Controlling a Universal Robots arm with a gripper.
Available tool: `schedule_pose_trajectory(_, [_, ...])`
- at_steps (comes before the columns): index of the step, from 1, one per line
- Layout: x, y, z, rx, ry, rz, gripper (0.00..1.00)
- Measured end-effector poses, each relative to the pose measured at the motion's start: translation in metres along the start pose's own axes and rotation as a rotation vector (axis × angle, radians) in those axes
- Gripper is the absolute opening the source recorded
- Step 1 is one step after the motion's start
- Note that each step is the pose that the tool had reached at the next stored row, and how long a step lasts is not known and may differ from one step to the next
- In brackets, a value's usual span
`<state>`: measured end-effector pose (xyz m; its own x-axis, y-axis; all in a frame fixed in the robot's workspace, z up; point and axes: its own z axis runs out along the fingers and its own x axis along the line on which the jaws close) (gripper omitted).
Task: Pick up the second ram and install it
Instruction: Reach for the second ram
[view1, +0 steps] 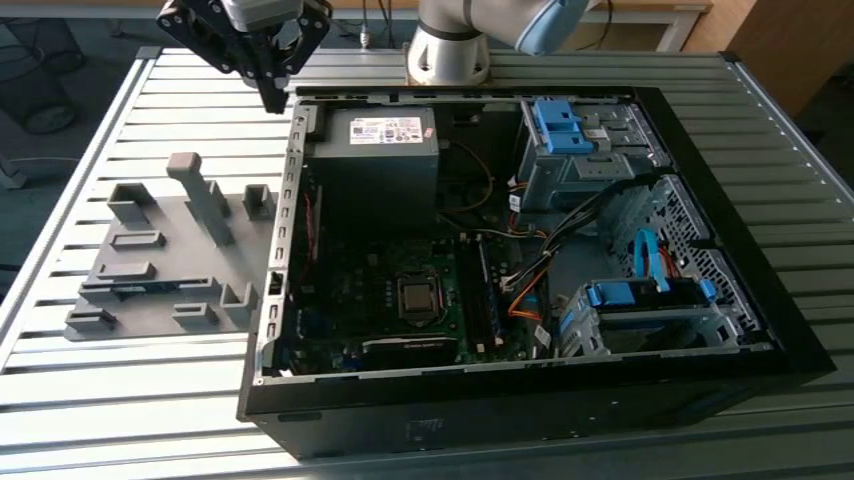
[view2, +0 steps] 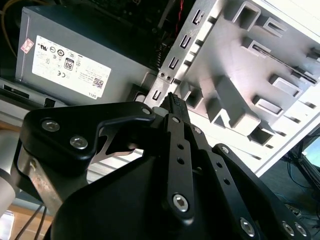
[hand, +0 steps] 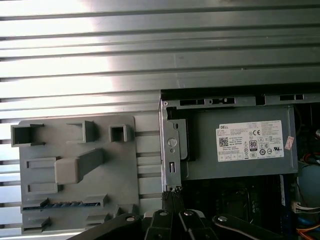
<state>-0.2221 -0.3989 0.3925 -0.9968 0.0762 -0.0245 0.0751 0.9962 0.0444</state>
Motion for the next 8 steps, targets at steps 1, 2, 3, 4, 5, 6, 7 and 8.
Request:
schedule_pose_trajectory(1, [0.0005,0.0000,0.0000,0.0000,0.0000,0.000,0.11])
schedule_pose_trajectory(2, [0.0009,0.0000,0.0000,0.0000,0.0000,0.000,0.11])
schedule_pose_trajectory(3, [0.0014,-0.0001,0.0000,0.0000,0.0000,0.000,0.11])
schedule_pose_trajectory(4, [0.0019,-0.0001,0.0000,0.0000,0.0000,0.000,0.11])
schedule_pose_trajectory(5, [0.0023,-0.0001,-0.0001,0.0001,0.0001,0.000,0.11])
schedule_pose_trajectory(6, [0.0027,-0.0002,0.0000,0.0000,0.0000,0.000,0.11])
schedule_pose_trajectory(7, [0.0031,-0.0002,0.0000,0.0000,0.0000,0.000,0.11])
schedule_pose_trajectory(8, [0.0036,-0.0003,0.0000,0.0000,0.0001,0.000,0.11])
